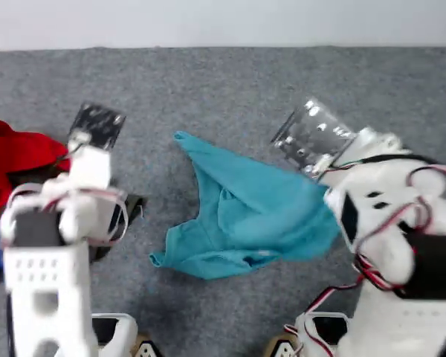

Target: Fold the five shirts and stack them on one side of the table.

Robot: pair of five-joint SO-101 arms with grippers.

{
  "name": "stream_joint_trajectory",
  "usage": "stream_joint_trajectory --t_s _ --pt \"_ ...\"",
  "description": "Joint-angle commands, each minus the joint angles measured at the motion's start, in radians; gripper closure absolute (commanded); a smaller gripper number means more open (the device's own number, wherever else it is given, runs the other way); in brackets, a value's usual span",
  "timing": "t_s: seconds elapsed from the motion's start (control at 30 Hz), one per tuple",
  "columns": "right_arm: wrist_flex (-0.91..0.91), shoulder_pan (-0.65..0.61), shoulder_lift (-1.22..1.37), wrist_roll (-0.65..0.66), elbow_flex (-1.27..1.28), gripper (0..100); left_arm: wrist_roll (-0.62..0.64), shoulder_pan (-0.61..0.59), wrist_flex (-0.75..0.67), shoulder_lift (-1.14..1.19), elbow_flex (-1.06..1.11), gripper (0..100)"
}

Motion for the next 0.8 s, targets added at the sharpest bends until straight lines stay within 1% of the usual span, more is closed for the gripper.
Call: stream_joint_trajectory --t_s 0.0,0.17,0.33,0.5,0.6,0.77 --pt "0.039 0.016 -0.128 0.002 0.325 99.1 -0.009 0.060 -0.037 0.201 -0.145 89" --pt "0.038 0.021 -0.314 0.000 0.614 99.1 -0.023 0.183 -0.040 0.483 -0.351 88" --pt "0.038 0.022 -0.493 0.000 0.815 99.1 -0.043 0.288 -0.037 0.750 -0.588 80" --pt "0.025 0.096 -0.630 -0.020 0.936 99.1 -0.046 0.347 -0.028 1.031 -0.842 78" --pt "0.024 0.140 -0.688 -0.021 0.993 99.1 -0.046 0.370 0.002 1.192 -1.003 76" --pt "0.025 0.157 -0.750 -0.028 1.036 99.1 -0.048 0.400 0.066 1.432 -1.288 76"
